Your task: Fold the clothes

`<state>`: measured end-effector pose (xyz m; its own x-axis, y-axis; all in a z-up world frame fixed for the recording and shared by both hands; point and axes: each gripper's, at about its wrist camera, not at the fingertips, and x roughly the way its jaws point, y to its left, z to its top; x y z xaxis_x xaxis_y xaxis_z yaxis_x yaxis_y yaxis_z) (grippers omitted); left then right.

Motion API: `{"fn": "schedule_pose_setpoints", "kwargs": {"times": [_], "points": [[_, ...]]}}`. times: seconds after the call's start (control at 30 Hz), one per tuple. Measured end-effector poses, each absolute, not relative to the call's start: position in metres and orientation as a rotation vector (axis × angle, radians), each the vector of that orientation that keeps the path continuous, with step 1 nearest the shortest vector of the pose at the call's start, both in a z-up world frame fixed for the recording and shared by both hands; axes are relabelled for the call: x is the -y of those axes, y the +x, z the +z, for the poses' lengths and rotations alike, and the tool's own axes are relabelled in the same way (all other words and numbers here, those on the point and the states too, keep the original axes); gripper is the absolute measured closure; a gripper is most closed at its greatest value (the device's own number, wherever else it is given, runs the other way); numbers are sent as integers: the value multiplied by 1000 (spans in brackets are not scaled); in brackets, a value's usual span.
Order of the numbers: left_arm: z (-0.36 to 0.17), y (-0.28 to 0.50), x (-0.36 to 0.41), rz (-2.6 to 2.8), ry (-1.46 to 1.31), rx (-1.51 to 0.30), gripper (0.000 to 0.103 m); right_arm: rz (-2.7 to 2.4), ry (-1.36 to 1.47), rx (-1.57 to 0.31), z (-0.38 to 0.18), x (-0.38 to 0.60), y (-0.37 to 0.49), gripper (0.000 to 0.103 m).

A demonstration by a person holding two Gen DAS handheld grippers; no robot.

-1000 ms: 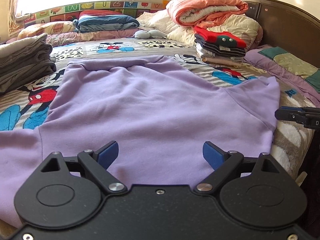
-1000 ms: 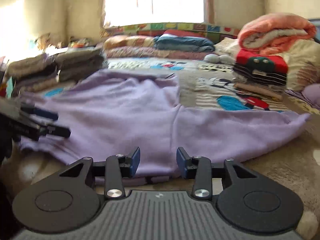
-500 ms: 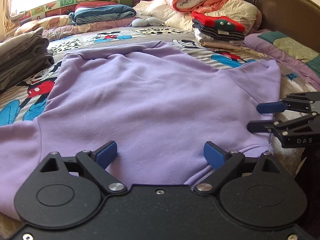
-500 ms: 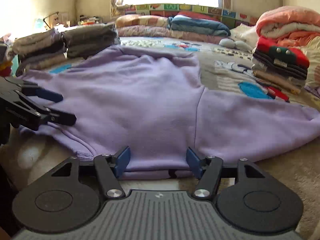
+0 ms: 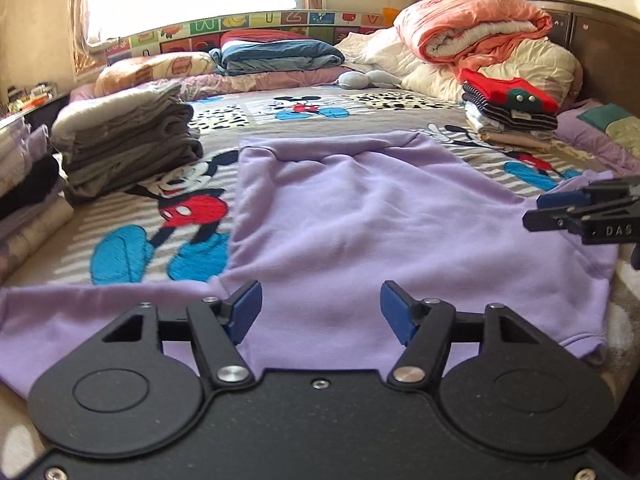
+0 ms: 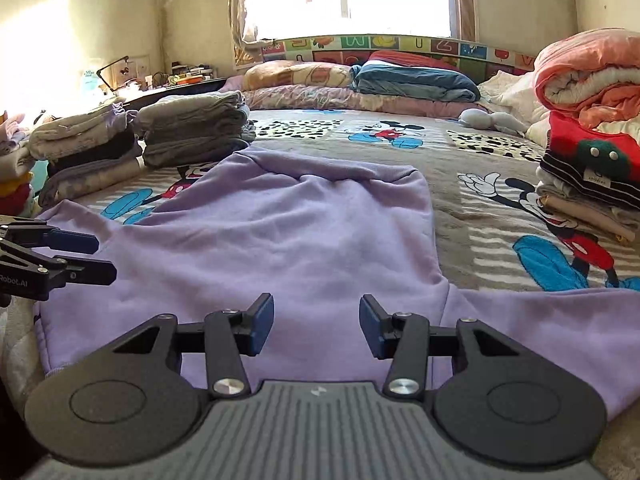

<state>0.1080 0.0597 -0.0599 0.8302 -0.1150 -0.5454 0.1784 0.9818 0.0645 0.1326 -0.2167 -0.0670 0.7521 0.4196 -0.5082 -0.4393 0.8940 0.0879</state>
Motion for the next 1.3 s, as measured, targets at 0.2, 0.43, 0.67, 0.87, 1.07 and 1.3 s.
{"fn": "schedule_pose_setpoints", "kwargs": {"times": [0.2, 0.43, 0.67, 0.87, 1.07, 1.3], "points": [[-42, 163, -65, -151, 235, -575, 57, 467, -93, -551, -58, 211, 180, 55], [-47, 258, -61, -170, 335, -631, 69, 490, -149, -562, -46, 195, 246, 55], [-52, 332, -117, -163, -60, -725, 69, 444, -3, -617, -50, 216, 331, 55], [-65, 382, -156, -240, -360, -789, 69, 449, 336, -727, -81, 253, 400, 51], [-89, 404, -180, -327, -629, -807, 95, 503, 614, -805, -118, 268, 438, 56], [-99, 398, -212, -455, -878, -699, 95, 663, 895, -609, -128, 304, 418, 93]]}}
